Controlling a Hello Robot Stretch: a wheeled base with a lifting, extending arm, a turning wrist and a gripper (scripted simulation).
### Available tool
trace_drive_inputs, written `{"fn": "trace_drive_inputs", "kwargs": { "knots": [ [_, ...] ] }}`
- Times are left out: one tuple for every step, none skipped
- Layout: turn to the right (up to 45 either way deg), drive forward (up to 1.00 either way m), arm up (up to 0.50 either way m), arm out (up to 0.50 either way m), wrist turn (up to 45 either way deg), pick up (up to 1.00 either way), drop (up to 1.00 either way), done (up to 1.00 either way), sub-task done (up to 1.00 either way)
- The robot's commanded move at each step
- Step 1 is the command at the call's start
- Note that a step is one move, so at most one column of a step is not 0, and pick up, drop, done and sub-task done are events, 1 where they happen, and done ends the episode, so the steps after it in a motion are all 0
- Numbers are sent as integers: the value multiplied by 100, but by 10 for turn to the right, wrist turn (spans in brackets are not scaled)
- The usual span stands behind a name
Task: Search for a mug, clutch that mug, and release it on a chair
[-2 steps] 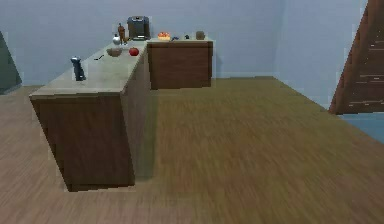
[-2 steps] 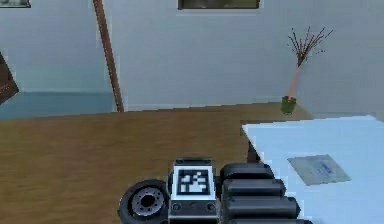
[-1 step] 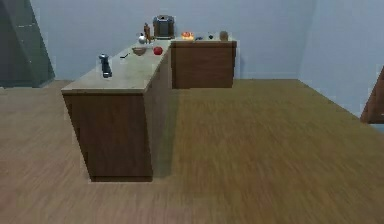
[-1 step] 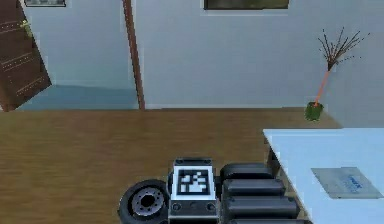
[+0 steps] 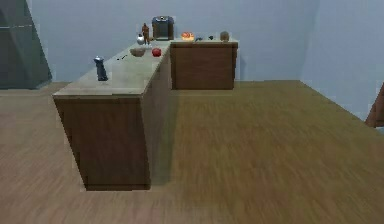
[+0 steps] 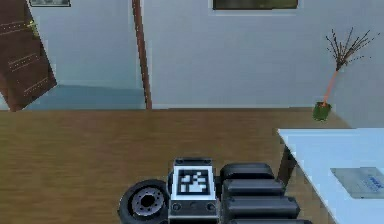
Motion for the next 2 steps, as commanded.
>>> {"fn": "trace_drive_inputs", "kwargs": {
  "knots": [
    [-450,0,0,0,0,0,0,0,0],
    [-270,0,0,0,0,0,0,0,0]
  ]
}}
